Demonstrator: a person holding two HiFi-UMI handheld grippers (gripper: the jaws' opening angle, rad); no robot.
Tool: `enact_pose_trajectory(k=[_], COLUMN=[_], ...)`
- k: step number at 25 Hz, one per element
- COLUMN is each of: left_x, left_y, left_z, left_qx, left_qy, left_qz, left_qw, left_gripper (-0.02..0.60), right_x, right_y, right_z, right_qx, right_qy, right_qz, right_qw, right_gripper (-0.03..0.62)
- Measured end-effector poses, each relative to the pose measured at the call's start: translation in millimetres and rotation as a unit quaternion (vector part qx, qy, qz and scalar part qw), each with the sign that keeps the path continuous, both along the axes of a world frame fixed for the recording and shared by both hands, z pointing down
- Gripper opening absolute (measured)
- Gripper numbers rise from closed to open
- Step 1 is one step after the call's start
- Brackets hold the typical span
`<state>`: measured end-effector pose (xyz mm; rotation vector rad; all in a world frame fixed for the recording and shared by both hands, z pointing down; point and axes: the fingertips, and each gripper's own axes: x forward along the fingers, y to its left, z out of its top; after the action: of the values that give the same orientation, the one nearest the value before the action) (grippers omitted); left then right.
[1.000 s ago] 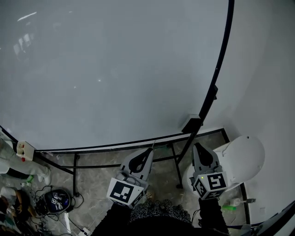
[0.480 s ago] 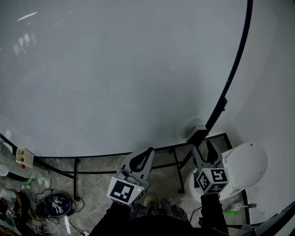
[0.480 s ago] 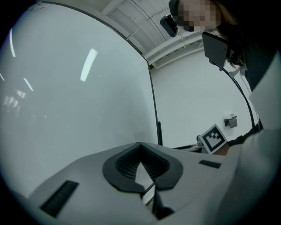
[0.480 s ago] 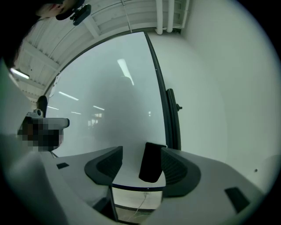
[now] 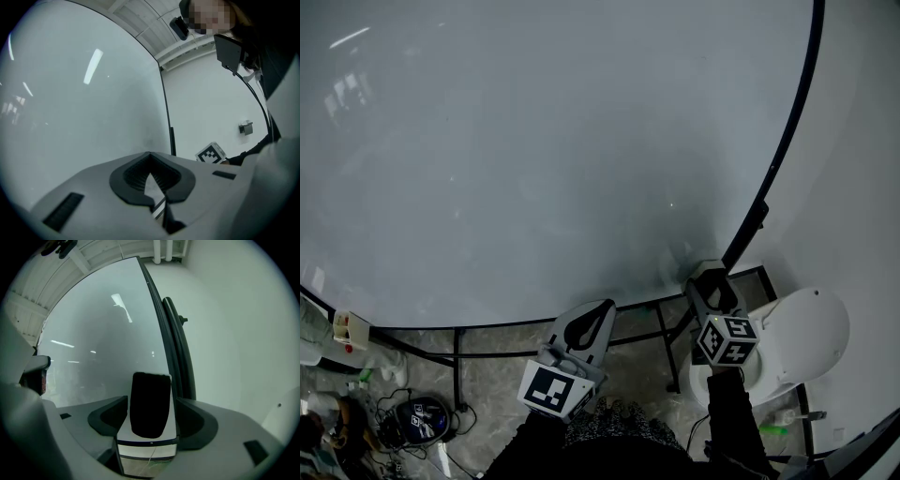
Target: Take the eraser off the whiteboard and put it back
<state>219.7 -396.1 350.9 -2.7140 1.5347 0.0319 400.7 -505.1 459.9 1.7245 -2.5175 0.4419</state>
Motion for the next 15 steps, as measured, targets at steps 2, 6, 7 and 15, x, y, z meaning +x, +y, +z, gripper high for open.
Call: enact_pose_trajectory(k=[2,6,7,15], left_x=[1.1,0.2,-0.8,-4.9], left_y=[-2.1,-5.3,-5.4,-6.9], left_z=[1.2,4.8,6.6,9.7], left_qx=[-0.002,-0.005,-0.005,-0.014], left_qy=[-0.001,-0.008,-0.014,-0.019], left_qz=[0.001,0.003,0.004,-0.007], left_qw=[1.0,1.0,0.9999,0.9997], left_gripper=[0.002,0.002,0.002,0.002], right_x=[-1.4,-6.3,-7.2,-4.6], right_y=[-6.0,-13.9,-14.8,-14.7], right_z=[3.5,3.5,2.7,2.8], right_qx=[-0.004,-0.003,-0.001,0.01], right_qy=[-0.002,-0.018,-0.019,-0.005], right_qz=[-0.001,-0.016,-0.019,-0.016], right_qw=[1.0,1.0,1.0,1.0], right_gripper=[0.301,0.301,0.301,0.299])
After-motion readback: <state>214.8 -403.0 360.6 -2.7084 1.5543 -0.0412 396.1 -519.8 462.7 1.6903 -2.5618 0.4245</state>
